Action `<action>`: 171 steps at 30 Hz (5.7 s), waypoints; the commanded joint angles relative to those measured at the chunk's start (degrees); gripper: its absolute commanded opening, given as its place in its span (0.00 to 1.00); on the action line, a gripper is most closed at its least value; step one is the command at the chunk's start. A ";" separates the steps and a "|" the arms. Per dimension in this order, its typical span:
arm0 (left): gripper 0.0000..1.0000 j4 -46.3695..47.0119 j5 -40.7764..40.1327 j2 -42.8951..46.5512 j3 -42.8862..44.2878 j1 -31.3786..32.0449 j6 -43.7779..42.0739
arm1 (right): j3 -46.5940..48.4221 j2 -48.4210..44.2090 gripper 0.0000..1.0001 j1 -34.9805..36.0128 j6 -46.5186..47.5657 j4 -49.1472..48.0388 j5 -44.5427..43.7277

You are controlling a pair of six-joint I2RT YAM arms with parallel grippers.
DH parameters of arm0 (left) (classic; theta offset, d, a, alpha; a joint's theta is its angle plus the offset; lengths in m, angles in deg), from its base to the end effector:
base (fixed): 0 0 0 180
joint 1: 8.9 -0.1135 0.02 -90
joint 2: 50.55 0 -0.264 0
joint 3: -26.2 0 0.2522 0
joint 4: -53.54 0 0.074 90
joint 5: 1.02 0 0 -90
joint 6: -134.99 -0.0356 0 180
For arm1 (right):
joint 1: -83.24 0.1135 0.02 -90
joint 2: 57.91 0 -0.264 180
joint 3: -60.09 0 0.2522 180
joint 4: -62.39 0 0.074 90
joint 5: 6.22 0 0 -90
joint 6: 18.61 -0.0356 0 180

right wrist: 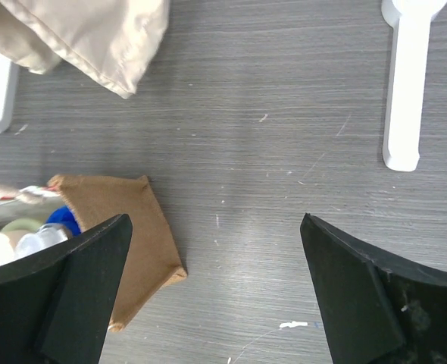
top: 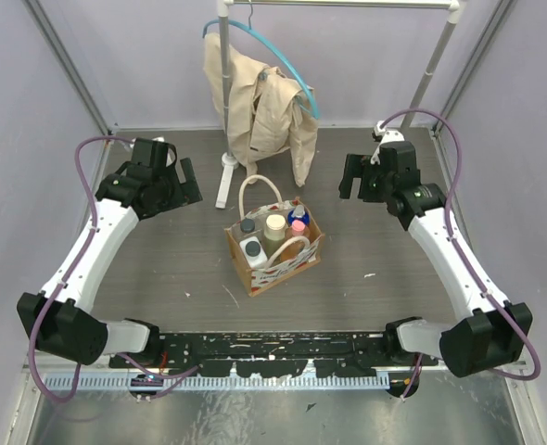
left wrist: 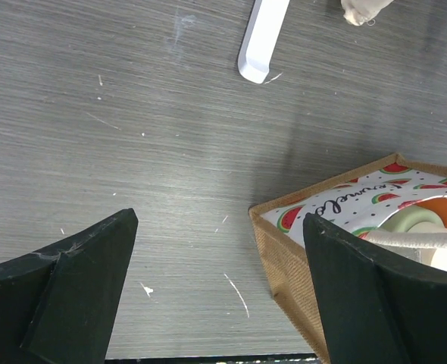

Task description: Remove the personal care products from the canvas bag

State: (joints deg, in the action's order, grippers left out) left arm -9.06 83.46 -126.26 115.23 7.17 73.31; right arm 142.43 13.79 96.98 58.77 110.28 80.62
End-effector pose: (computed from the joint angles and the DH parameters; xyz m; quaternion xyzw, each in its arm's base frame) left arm 0.2620 -0.0719 0.3445 -0.1166 0.9293 -0.0895 0.3388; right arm 0.2648 0.0627 0.3444 0.0035 0.8956 0.0772 0.4380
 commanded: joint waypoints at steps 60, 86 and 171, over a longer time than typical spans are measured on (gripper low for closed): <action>0.98 -1.22 5.86 0.93 -1.84 2.23 -0.45 | 5.95 6.51 0.58 29.26 -3.77 8.64 -3.22; 0.98 -2.21 5.42 1.56 -1.70 2.23 -0.98 | 33.74 4.40 0.17 29.57 5.41 13.88 -21.02; 0.98 -2.11 4.80 -1.49 -0.40 5.81 0.51 | 6.11 11.28 0.57 20.36 -2.49 -0.47 12.71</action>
State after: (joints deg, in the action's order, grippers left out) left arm -11.68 88.01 -127.87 114.27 12.70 73.70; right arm 150.19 25.68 116.87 57.35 111.35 91.94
